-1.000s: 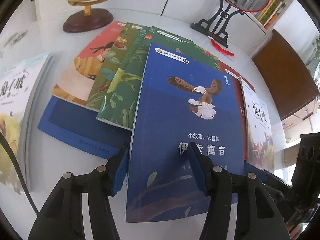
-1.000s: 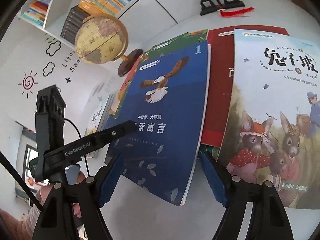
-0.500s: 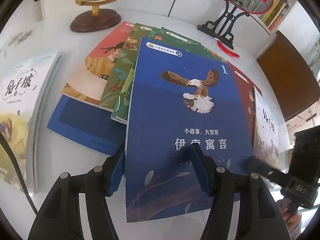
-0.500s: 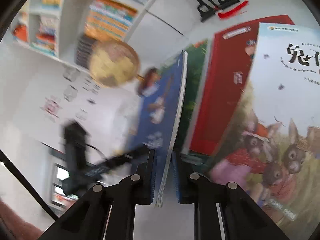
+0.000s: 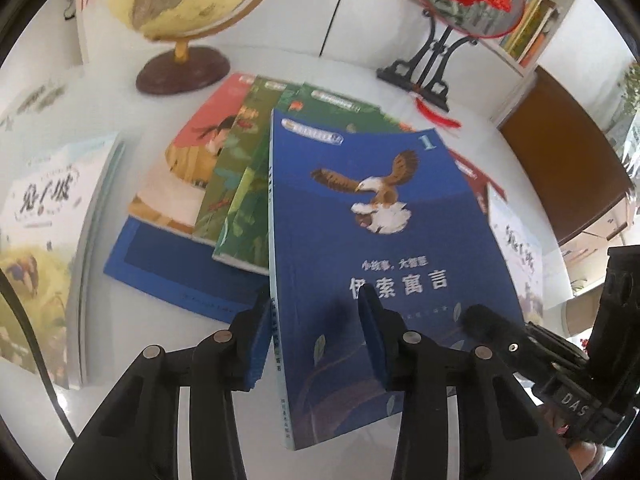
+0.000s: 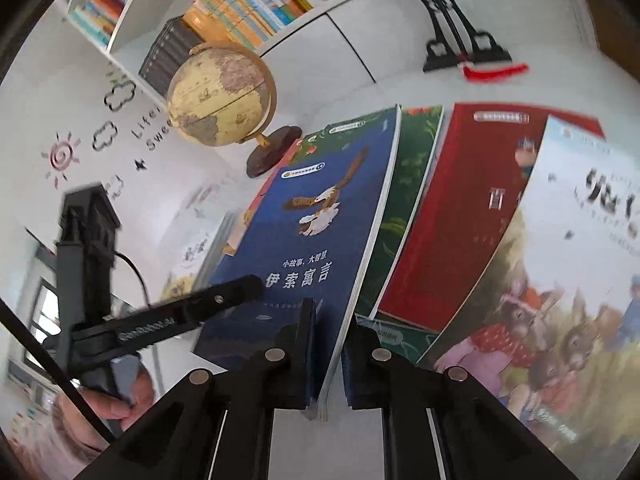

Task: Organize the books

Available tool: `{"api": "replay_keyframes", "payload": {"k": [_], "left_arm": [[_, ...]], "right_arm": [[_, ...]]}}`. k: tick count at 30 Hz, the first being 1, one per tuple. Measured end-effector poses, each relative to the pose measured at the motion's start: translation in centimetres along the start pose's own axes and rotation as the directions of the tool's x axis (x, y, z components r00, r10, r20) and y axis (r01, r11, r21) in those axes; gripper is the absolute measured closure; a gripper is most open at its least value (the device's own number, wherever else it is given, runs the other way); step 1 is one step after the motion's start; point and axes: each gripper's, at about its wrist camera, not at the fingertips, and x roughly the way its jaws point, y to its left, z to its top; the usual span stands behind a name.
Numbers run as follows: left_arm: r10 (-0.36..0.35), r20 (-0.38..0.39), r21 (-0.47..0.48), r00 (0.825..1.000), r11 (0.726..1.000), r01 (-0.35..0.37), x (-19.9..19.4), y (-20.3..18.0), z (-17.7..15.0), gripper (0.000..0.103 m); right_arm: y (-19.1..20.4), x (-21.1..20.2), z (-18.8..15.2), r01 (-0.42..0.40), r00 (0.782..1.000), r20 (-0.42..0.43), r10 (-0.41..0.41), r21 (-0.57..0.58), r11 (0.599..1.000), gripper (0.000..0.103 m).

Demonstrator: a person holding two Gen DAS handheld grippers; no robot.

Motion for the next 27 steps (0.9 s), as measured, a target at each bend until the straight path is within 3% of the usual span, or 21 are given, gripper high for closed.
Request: {"api": "replay_keyframes", "payload": {"k": [8, 15, 27], "left_arm": [[0.021, 0.103, 0.048, 0.994, 0.999, -0.026, -3.4, -1.5, 1.9, 0.066], [0.039, 0.197, 0.088, 0.98, 0.994, -0.058, -7.1, -2.5, 3.5, 0.066], [0.068, 0.323, 0.069, 0.944, 0.993, -0.095, -12.9, 0.4, 5.1, 0.066]], "right_arm": [[1.8, -1.7, 1.2, 0.0, 0.998, 0.057, 0.002, -0.037, 0.999, 0.091], [4.3, -4.0, 2.9, -0.001, 0.992, 0.122, 0.012, -0.091, 0.996, 0.091], [11.0, -6.1, 6.0, -0.002, 0.978, 0.204, 0.046, -0.209, 0.978, 0.091]]}}
